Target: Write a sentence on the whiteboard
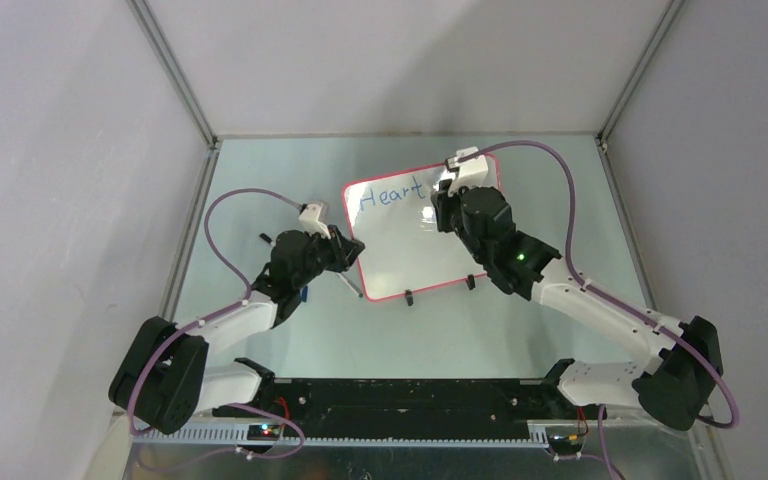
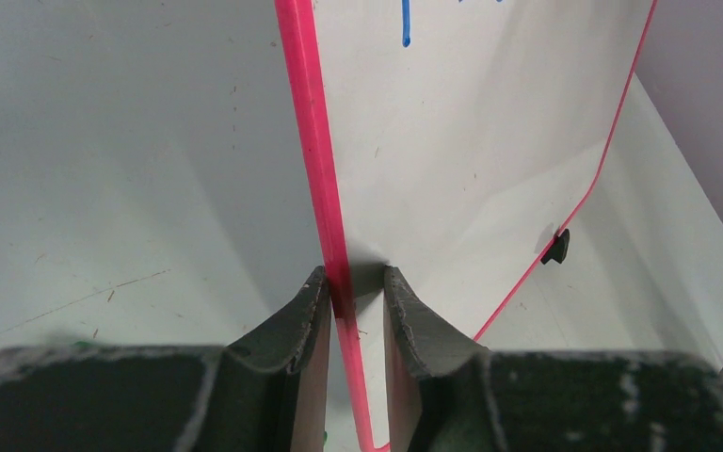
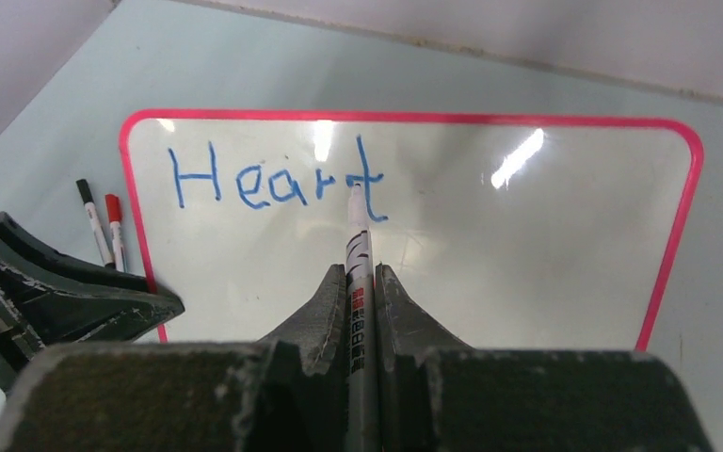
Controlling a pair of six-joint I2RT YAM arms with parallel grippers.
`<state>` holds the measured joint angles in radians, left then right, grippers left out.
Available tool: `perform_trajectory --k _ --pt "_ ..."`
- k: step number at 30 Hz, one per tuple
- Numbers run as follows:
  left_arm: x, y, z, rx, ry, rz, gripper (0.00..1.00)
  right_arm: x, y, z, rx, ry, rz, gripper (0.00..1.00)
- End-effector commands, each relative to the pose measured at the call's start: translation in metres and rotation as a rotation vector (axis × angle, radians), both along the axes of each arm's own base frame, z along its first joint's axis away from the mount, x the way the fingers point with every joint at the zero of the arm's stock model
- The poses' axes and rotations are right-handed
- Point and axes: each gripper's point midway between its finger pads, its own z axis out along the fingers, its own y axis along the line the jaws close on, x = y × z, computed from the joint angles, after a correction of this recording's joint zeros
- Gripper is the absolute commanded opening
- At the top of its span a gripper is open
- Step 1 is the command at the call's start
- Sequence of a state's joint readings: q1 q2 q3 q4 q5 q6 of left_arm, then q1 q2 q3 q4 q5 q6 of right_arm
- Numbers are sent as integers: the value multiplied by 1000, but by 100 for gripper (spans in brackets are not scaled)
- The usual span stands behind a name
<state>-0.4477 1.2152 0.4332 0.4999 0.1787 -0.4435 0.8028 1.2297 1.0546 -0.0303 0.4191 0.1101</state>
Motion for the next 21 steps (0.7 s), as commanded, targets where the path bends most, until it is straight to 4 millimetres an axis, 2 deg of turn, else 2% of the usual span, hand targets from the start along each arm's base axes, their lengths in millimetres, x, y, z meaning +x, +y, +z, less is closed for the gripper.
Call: perform_trajectory --k 1,5,8,12,14,17,21 --pt "8 3 13 32 -56 22 23 -4 -14 -2 44 26 -92 0" --pt "8 3 12 31 -54 19 23 -1 -41 8 183 12 -324 0" --pt "8 2 13 30 -56 17 23 -6 -43 8 184 8 -325 0" --pt "7 2 13 30 -58 17 23 -10 -28 4 173 1 -200 0" --pt "8 2 13 32 -59 18 22 -19 -4 5 186 0 -16 0" --pt "7 2 14 34 -60 19 22 -24 0 9 173 -40 43 0" --pt "7 2 14 35 -62 19 23 -24 -7 3 176 7 -2 0"
